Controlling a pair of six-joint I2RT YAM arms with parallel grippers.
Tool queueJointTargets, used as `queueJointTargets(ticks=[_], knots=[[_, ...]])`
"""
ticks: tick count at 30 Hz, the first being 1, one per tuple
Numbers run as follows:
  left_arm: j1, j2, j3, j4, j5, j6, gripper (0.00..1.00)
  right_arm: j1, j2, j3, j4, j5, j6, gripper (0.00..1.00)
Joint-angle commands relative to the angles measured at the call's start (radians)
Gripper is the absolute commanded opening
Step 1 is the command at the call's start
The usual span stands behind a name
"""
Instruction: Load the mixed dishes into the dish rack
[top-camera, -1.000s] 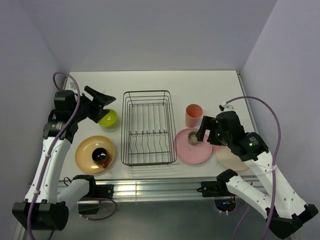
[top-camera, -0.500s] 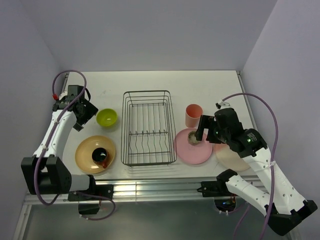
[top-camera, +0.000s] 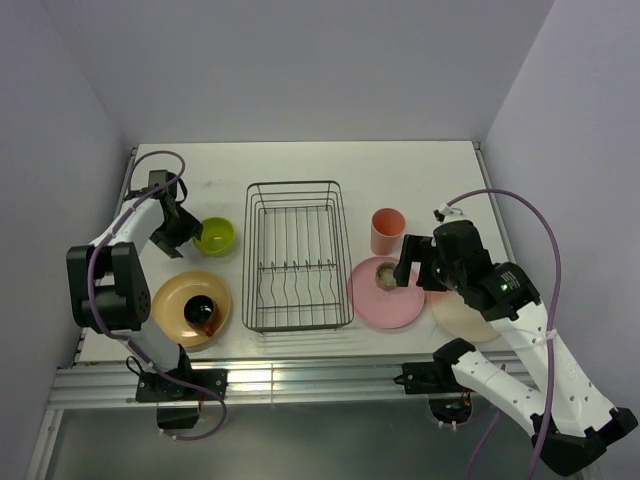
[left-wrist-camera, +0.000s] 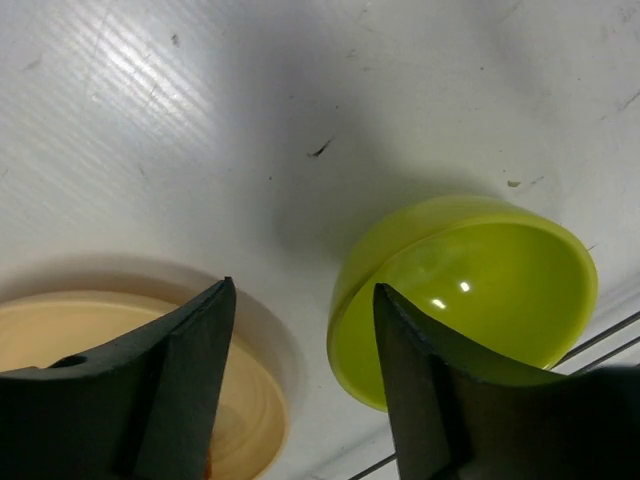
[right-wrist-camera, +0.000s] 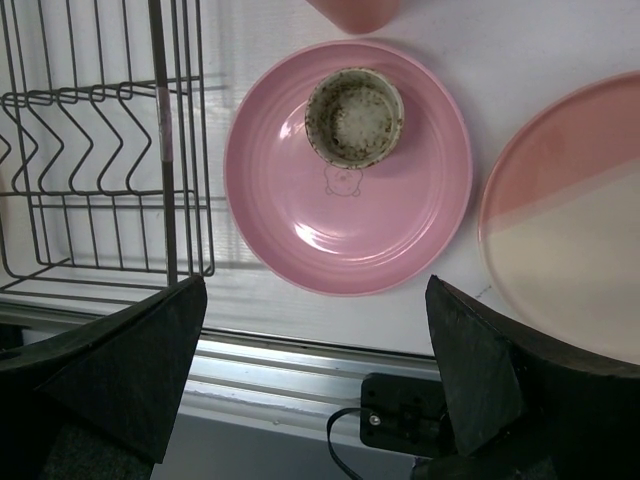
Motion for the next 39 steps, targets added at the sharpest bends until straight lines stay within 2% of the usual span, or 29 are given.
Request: queueJointTargets(ticks=[1,2,3,5,6,8,9,14,19,22,24,27,28,29,32,34,36,39], knots=[[-0.001,0.018,0.048,0.044,0.037,0.033,0.62,-0.004,-0.008,0.039,-0.018,0.023,-0.029,0.98],[-0.001,0.019,0.045,0.046,0.036,0.033,0.57,-0.004,-0.008,0.039,-0.017,0.024,-0.031,0.98],[-0.001,0.022,0.038,0.049,0.04,0.039,0.45,-0.004,-0.005,0.042,-0.018,0.023,-0.032,0.98],[-0.001,0.022,0.033,0.052,0.043,0.045,0.27,-0.004,0.0,0.045,-0.017,0.015,-0.035,0.98],[0.001,0.021,0.031,0.051,0.042,0.045,0.13,-0.004,0.009,0.051,-0.014,0.01,-0.037,0.98],[-0.001,0.012,0.03,0.052,0.047,0.047,0.02,-0.004,0.02,0.059,-0.011,-0.011,-0.044,0.98],[-0.001,0.003,0.025,0.052,0.051,0.051,0.0,-0.004,0.032,0.063,0.0,-0.02,-0.052,0.98],[0.002,-0.04,0.048,0.02,0.054,0.059,0.0,-0.004,0.101,0.097,0.017,-0.06,-0.098,0.97],[0.007,-0.184,0.113,-0.054,0.103,0.044,0.0,-0.002,0.204,0.18,0.029,-0.1,-0.127,0.97],[0.007,-0.29,0.137,-0.072,0.23,-0.004,0.0,-0.002,0.241,0.227,0.052,-0.175,-0.141,0.97],[0.007,-0.361,0.12,-0.058,0.37,-0.057,0.0,-0.002,0.265,0.26,0.066,-0.215,-0.143,0.97],[0.002,-0.443,0.048,0.009,0.609,-0.137,0.0,-0.002,0.305,0.303,0.089,-0.294,-0.12,0.97],[0.001,-0.465,0.018,0.103,0.676,-0.162,0.0,-0.002,0.316,0.313,0.1,-0.325,-0.11,0.97],[-0.009,-0.514,-0.054,0.165,0.806,-0.227,0.0,-0.002,0.331,0.33,0.132,-0.362,-0.082,0.98],[-0.053,-0.599,-0.177,0.409,0.965,-0.401,0.0,-0.002,0.348,0.358,0.239,-0.515,0.0,1.0],[-0.09,-0.645,-0.228,0.535,0.987,-0.518,0.0,-0.002,0.362,0.381,0.303,-0.597,0.057,1.0],[-0.136,-0.668,-0.251,0.592,0.988,-0.586,0.0,0.001,0.383,0.407,0.38,-0.667,0.12,1.0],[-0.214,-0.683,-0.257,0.618,0.943,-0.666,0.0,0.028,0.437,0.484,0.416,-0.659,0.152,1.0]])
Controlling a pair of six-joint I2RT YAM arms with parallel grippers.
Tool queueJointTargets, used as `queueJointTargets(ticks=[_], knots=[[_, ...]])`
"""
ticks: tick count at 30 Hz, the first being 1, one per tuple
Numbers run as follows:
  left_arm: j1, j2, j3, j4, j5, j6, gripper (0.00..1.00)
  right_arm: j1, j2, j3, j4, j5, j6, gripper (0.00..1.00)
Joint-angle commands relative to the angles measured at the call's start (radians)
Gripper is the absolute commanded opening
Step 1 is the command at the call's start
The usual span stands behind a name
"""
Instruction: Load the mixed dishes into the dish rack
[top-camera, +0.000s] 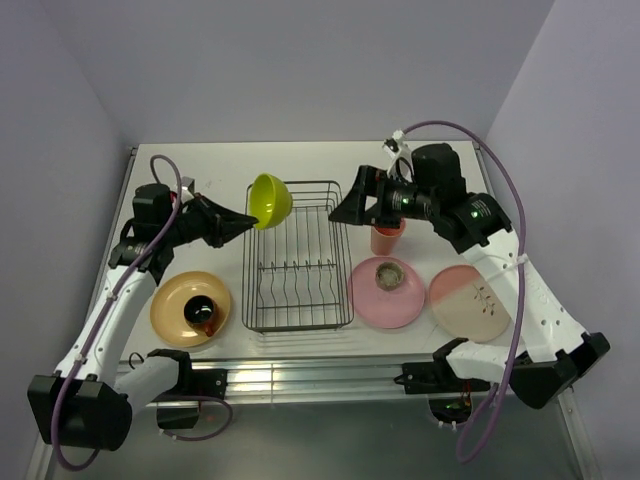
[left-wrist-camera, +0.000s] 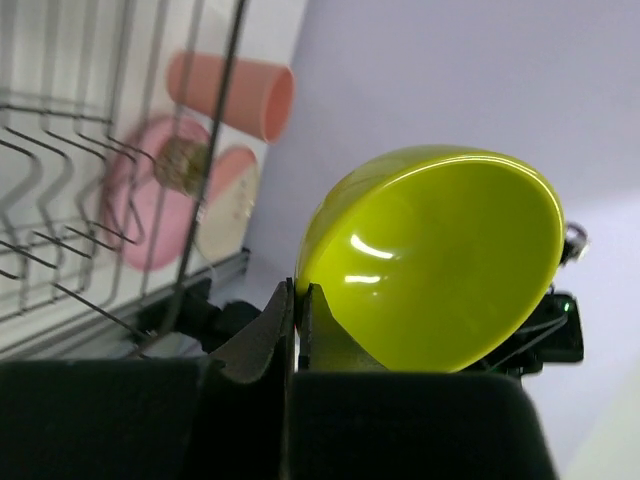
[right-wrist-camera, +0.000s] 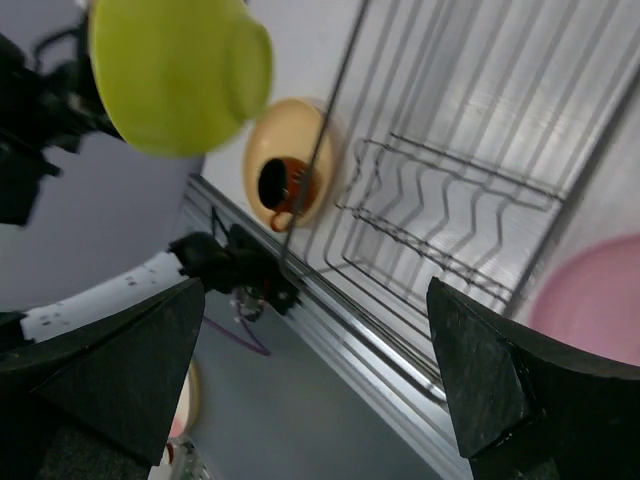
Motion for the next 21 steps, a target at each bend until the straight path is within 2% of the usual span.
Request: queueJointTargets(ticks=[1,5,12,21], knots=[[-0.074,-0.051,0.021,0.2,0.047,-0.172,0.0,0.031,0.063,0.127,0.152,-0.069,0.081,1.0],[-0.157,-0.048,0.037,0.176,-0.031,-0.188,0.0,0.073,0.132,0.2,0.146,-0.034,0.101,1.0],[-0.184,-0.03,0.034,0.176,-0.061,-0.196,0.0,0.133,0.175,0.264,0.145,0.04,0.097,1.0],[-0.21,0.006,0.061,0.182,-0.081,-0.185,0.0,0.169,0.213,0.289,0.141,0.058,0.092,1.0]])
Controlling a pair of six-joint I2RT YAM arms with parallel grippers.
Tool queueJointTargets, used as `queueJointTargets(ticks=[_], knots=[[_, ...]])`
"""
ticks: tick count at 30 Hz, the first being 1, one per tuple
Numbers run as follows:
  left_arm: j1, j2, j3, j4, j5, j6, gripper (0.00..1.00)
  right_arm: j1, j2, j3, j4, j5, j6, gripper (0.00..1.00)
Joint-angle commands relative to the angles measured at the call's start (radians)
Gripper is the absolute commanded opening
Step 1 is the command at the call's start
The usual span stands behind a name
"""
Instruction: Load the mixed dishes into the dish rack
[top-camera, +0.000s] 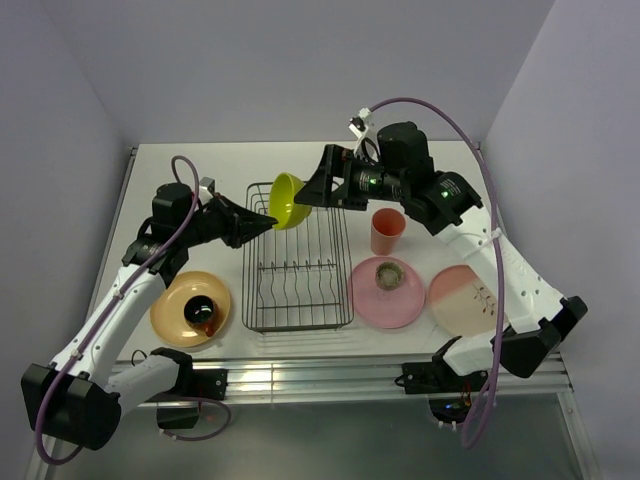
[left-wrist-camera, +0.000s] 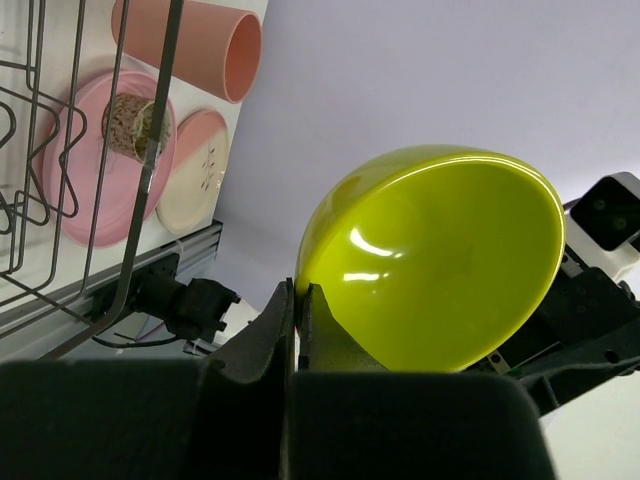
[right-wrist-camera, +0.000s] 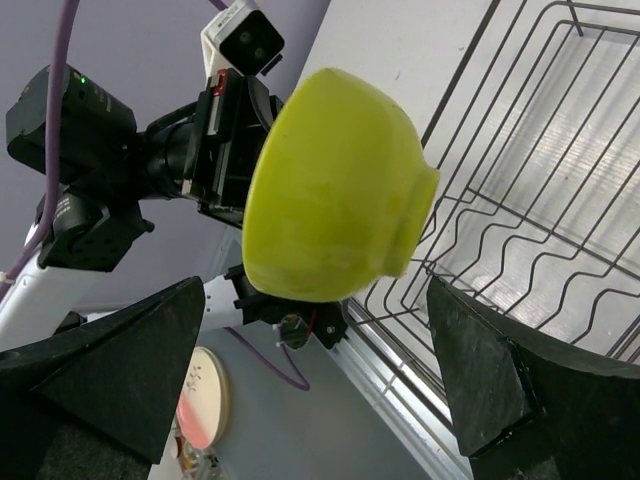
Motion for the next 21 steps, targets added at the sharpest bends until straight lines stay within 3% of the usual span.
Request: queueJointTargets(ticks=[1,15,21], knots=[[-0.015,0.001,0.056,0.08,-0.006,-0.008,0.0,0.025,0.033,0.078,0.009,0.034,-0.013,1.0],[-0.03,-0.007,0.042,0.108,-0.022,-0.02,0.0,0.049,0.087,0.082,-0.031,0.126,-0.009,1.0],[-0.043,0.005,0.053,0.1,-0.035,-0.011,0.0,0.052,0.101,0.105,-0.02,0.108,0.001,0.89]])
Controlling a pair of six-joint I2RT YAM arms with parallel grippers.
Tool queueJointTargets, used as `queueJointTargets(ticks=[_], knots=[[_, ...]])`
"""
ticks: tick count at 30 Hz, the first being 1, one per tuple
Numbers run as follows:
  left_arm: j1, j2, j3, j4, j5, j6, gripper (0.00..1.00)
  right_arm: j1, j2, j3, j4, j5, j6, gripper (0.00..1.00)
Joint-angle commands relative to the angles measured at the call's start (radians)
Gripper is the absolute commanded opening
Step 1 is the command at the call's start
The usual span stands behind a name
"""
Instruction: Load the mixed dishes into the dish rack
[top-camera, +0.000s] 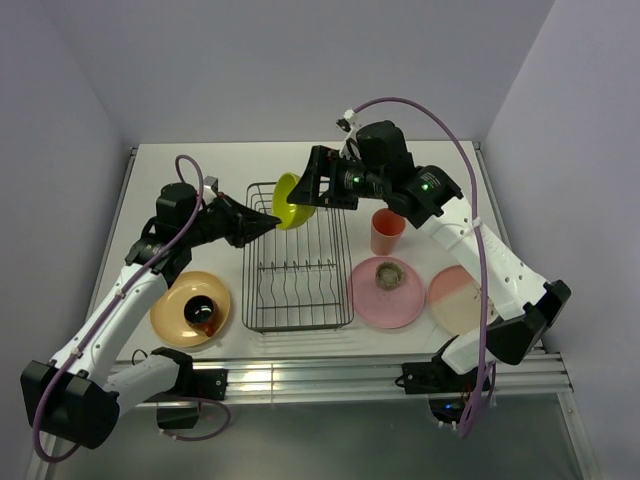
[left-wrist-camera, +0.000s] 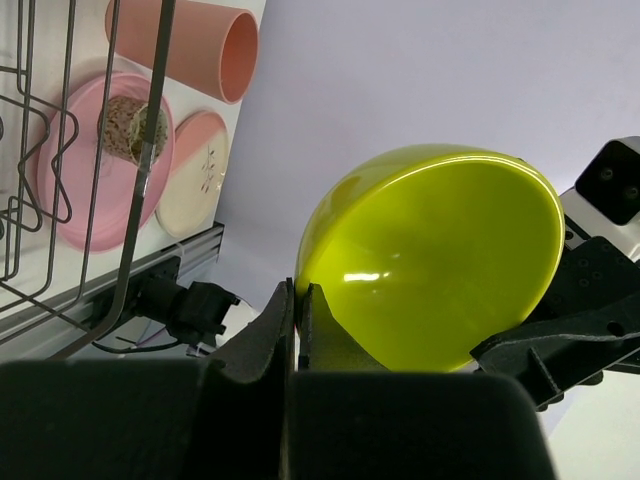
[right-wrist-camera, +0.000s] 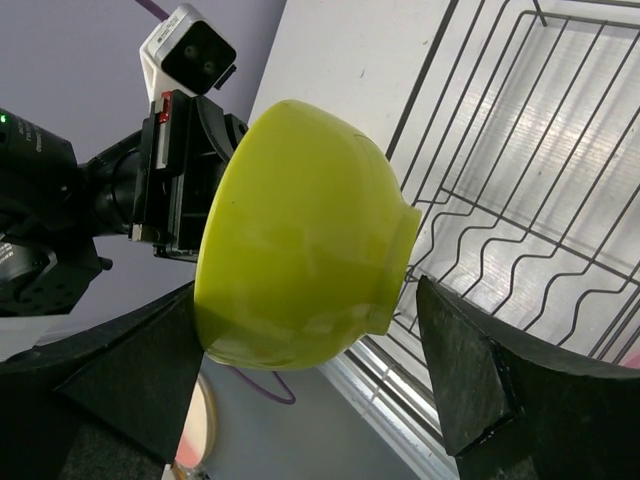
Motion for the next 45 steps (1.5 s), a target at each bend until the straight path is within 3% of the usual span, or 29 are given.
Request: queueJointTargets(ticks=[1,6,9,12,13,14,16,17,18,21,25,28,33,45], knots=[[-0.015,-0.004,0.05,0.08,-0.006,-0.011,0.0,0.008,0.009,0.049,0.013,0.0,0.003,0.88],[-0.022,0.002,0.054,0.08,-0.018,-0.006,0.0,0.016,0.021,0.052,0.013,-0.008,0.008,0.74],[-0.022,0.007,0.06,0.072,-0.021,0.001,0.0,0.022,0.017,0.039,0.028,-0.023,0.012,0.61],[-0.022,0.01,0.066,0.064,-0.024,0.008,0.0,0.028,0.015,0.039,0.037,-0.037,0.012,0.27],[-0.022,0.012,0.066,0.064,-0.024,0.009,0.0,0.028,0.015,0.039,0.04,-0.042,0.012,0.04],[-0.022,0.015,0.068,0.064,-0.024,0.012,0.0,0.03,0.015,0.041,0.04,-0.046,0.012,0.0],[-0.022,0.021,0.068,0.061,-0.024,0.015,0.01,0.031,0.014,0.041,0.04,-0.043,0.015,0.0],[-0.022,0.021,0.068,0.06,-0.023,0.014,0.08,0.033,0.012,0.041,0.039,-0.034,0.012,0.0],[-0.022,0.024,0.068,0.061,-0.023,0.014,0.33,0.033,0.012,0.042,0.034,-0.025,0.012,0.0],[-0.022,0.028,0.083,0.023,-0.037,0.033,0.74,0.031,0.015,0.05,0.017,0.012,0.005,0.0],[-0.021,0.021,0.114,-0.108,-0.086,0.083,0.96,0.031,0.024,0.07,-0.007,0.059,-0.024,0.0],[-0.016,-0.008,0.157,-0.349,-0.207,0.13,0.99,0.03,0.05,0.102,-0.055,0.143,-0.072,0.0],[-0.007,-0.076,0.207,-0.599,-0.452,0.179,0.99,0.031,0.171,0.196,-0.158,0.361,-0.226,0.0],[-0.005,-0.076,0.284,-0.738,-0.471,0.308,0.94,0.057,0.422,0.254,-0.112,0.785,-0.377,0.0]])
